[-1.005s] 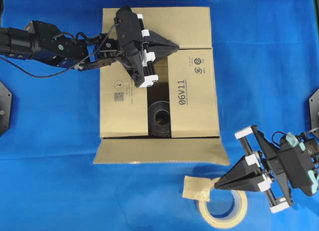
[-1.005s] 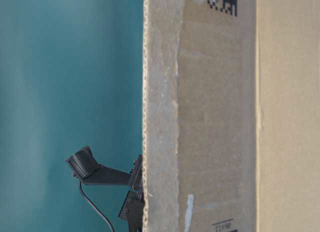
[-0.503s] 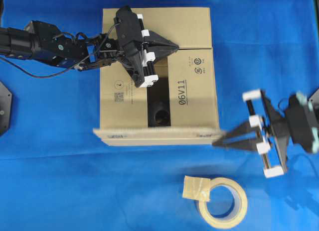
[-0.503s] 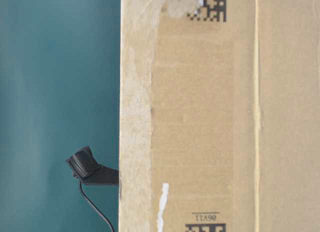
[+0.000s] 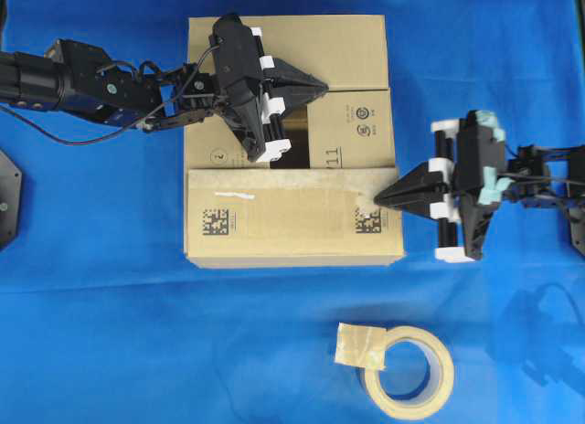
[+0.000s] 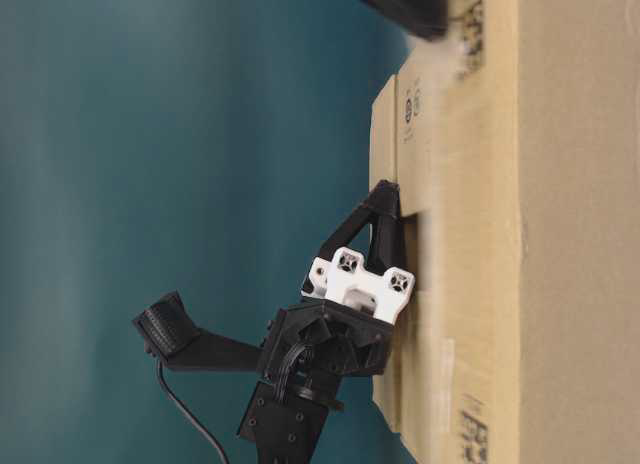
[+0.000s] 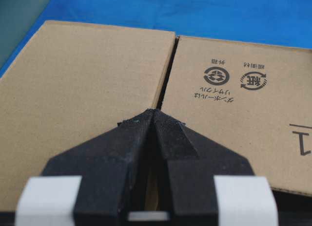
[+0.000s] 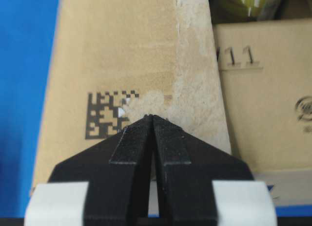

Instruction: Close the cardboard box.

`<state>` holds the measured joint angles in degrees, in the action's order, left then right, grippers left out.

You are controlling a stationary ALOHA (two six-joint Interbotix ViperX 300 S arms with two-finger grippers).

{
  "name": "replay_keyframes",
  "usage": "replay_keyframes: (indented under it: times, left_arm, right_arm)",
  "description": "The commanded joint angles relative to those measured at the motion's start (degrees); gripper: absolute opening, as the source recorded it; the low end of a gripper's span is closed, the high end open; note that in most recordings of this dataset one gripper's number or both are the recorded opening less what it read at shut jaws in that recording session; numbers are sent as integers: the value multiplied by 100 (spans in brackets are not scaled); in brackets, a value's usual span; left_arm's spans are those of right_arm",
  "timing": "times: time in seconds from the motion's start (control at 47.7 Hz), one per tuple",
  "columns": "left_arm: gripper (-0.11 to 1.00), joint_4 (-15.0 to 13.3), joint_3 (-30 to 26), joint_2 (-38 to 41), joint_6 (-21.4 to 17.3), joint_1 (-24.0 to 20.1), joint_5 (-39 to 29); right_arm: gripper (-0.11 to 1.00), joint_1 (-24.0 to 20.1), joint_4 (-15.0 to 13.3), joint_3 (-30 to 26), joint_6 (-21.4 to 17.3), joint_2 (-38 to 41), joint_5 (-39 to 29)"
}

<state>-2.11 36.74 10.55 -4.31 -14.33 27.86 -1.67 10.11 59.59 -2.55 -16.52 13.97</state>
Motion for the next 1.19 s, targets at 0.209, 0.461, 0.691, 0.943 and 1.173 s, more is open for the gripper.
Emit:
replay_keyframes:
  times: [0.209, 0.461, 0.691, 0.943, 1.173]
  left_arm:
    - [0, -9, -35, -149, 35, 70, -53]
    - [0, -9, -185, -879, -26, 88, -826]
    - [0, 0, -519, -1521, -229, -149, -1600]
    - [0, 0, -1230, -1477, -378, -967, -2751]
    - [0, 9, -2083, -870, -659, -1582, -4184]
  right_arm:
    - [0, 26, 53, -202, 18, 211, -35]
    - [0, 18, 53, -220, 26, 211, -18]
    - [0, 26, 44, -229, 35, 211, -9]
    - [0, 26, 44, -229, 44, 211, 53]
    - [0, 26, 35, -220, 79, 211, 105]
